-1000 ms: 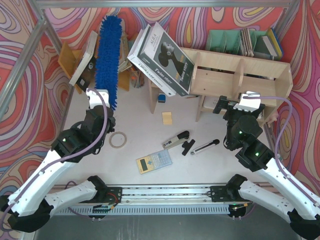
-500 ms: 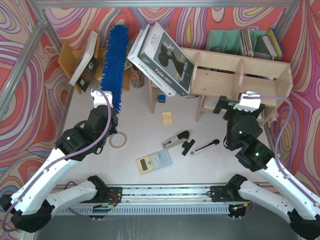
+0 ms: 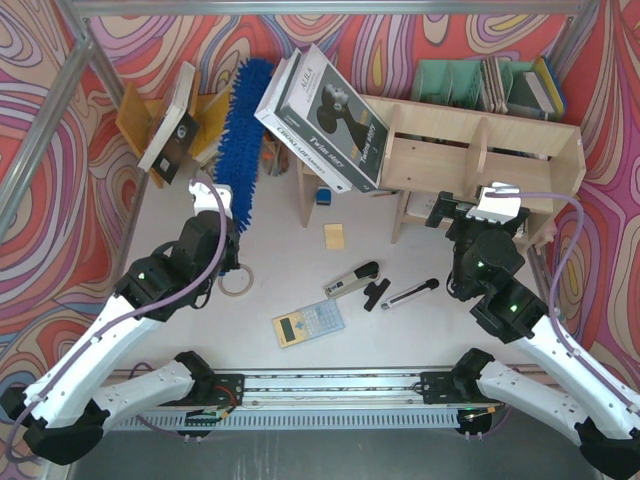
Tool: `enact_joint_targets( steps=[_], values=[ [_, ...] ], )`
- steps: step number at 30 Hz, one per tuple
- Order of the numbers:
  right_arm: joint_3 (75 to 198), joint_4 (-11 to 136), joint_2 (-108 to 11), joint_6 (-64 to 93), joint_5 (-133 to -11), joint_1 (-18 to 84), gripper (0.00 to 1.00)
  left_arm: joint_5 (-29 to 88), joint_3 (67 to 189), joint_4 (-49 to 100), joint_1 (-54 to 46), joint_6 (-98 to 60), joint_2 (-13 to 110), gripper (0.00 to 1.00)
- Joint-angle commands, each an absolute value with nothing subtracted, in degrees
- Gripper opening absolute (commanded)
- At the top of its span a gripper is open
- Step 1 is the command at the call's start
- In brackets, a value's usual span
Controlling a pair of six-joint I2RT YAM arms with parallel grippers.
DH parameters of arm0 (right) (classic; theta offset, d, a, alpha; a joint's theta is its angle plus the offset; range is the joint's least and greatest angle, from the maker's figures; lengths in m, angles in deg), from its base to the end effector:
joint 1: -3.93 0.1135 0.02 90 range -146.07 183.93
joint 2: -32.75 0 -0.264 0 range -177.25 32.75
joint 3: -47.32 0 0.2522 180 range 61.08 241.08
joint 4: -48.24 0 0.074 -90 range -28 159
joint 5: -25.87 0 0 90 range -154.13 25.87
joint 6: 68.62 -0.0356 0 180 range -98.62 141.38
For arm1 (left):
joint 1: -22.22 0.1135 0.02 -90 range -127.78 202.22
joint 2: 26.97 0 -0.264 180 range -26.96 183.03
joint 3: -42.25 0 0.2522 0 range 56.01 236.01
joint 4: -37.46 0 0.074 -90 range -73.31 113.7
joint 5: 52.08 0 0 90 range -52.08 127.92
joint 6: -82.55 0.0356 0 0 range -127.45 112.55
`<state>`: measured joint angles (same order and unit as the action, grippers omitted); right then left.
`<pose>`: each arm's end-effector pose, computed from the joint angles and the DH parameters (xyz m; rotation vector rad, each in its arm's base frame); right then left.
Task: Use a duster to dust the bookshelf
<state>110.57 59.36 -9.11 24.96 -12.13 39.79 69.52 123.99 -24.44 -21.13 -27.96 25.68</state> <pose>0.1401 0.0667 0.3988 0.2683 1.4383 -0.1714 0.1349 -0.1017 0.3895 0.0949 2.0497 -0.0976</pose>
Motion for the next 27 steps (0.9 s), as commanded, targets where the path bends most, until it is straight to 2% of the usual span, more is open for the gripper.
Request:
enact_joint_targets(
  steps=[1,18,27],
  values=[
    [111.56,59.89,-9.3,24.39,-11.67,39.35,0.98,68.59,123.12,-21.07,-20.76,-28.04,26.58,0.0],
    [110.76,59.44,-8.09,24.75,-11.75,39.37,0.98,64.5,122.66,-19.71,-20.67,-28.72,28.75,0.0],
    [110.7,59.45,-8.91,24.63,-11.41,39.35,0.98,53.43,121.67,-16.99,-20.76,-27.65,23.88,0.0]
  ],
)
